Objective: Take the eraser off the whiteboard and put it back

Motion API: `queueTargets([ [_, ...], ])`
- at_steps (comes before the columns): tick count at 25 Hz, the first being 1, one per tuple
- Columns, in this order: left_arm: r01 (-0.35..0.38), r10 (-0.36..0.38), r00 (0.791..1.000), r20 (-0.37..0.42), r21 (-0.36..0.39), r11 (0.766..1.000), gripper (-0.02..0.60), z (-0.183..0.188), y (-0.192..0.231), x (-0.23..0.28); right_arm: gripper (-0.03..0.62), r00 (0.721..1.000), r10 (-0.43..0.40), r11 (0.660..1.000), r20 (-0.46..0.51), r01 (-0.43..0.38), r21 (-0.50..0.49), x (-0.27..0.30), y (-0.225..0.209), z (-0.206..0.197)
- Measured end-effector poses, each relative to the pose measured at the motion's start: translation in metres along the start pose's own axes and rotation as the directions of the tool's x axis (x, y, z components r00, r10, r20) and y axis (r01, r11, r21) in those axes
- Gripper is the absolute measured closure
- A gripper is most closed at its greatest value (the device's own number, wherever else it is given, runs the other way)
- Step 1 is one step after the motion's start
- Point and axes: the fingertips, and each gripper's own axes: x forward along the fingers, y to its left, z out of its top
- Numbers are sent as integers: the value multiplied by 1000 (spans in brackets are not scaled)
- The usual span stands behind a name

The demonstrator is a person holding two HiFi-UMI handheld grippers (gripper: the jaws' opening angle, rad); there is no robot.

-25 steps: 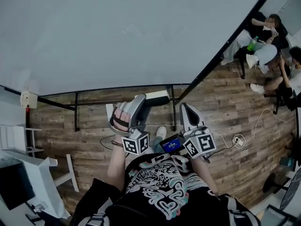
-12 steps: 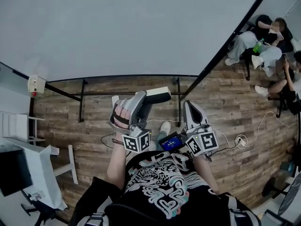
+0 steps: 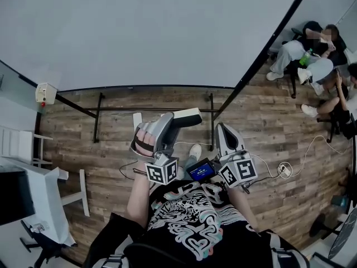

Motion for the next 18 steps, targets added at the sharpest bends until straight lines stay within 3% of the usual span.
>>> queueTargets([
  [18,3,-3,1000,-25,-4,1000,302,-12,-1,9,579,1000,21,1000,-2,-21,3,18,-3,0],
])
